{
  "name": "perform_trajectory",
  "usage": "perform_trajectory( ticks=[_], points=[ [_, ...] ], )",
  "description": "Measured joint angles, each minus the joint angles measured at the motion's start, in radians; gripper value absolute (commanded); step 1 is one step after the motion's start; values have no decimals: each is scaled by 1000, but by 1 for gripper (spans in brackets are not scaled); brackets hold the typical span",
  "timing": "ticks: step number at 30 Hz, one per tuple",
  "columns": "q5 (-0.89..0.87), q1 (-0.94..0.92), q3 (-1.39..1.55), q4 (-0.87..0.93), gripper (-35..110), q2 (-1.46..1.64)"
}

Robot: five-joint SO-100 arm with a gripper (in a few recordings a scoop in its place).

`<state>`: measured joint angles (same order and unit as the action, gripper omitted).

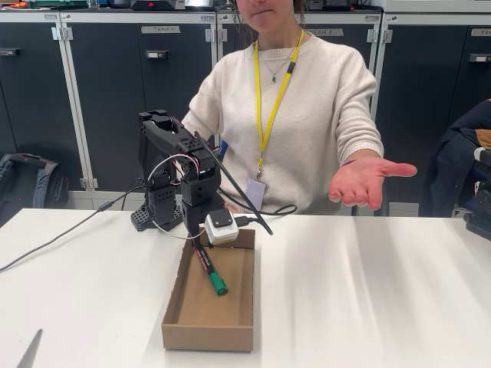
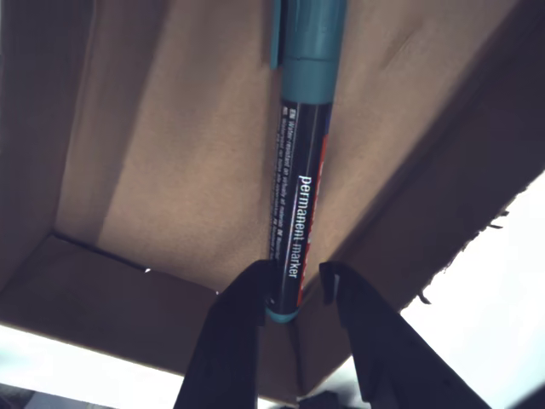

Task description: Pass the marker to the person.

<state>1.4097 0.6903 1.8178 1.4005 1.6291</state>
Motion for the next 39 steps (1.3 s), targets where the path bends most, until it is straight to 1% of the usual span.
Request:
perform_trajectory(
  ticks=[7,22,25,26,27,34,39],
  points=[
    [2,0,69,-61,14,-8],
    [2,23,166,-129,14,-15],
    [2,31,184,-147,8,-17],
    [2,29,189,-153,4,-18],
    [2,28,195,-160,-4,-18],
    [-3,21,199,-202,-5,-18],
    [-34,23,149,-172,-5,-20]
  ],
)
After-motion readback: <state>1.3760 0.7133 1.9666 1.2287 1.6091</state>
